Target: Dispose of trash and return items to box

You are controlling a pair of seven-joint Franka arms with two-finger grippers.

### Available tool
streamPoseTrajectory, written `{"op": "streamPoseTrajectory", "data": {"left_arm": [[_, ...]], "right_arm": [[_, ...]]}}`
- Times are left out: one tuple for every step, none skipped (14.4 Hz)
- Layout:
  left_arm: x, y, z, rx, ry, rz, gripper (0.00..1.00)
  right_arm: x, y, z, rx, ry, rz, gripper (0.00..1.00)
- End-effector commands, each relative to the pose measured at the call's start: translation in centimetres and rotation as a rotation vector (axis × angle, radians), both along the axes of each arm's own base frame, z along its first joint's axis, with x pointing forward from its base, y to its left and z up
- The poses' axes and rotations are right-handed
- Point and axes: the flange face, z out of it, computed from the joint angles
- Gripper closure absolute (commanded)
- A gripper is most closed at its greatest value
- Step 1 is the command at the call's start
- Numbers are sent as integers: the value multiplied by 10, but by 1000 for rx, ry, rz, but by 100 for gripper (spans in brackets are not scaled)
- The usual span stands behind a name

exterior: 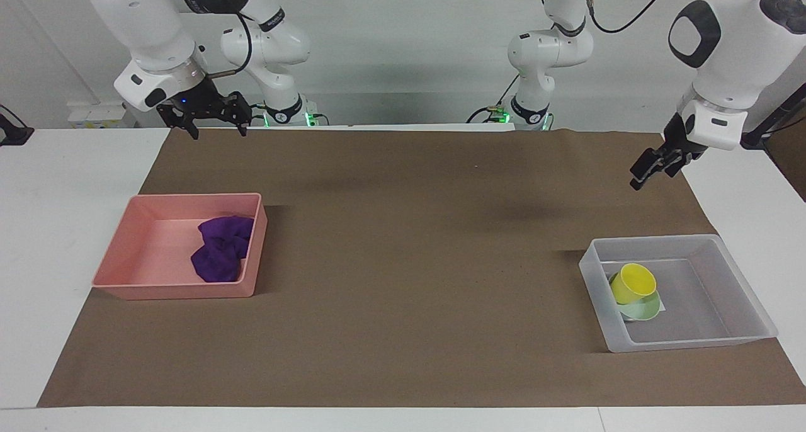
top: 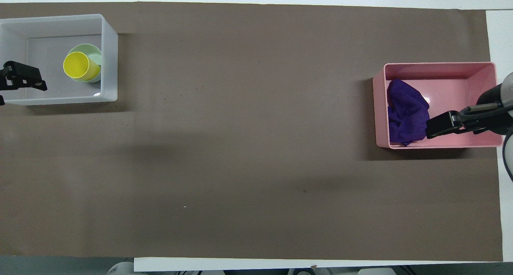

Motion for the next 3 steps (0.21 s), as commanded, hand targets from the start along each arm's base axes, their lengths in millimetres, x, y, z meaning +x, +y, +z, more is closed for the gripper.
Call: {"op": "streamPoseTrajectory", "data": {"left_arm": [[-2, 0, 28, 0, 52, -158, 0], [-5, 0, 31, -5, 50, -194, 0], [-7, -1, 34, -6, 46, -206, 0]], "right_arm": [[-5, -4, 0, 5, 3, -4, 0], [-5, -4, 0, 5, 3, -4, 0], [-5, -4, 0, 5, 3, -4, 0]]}}
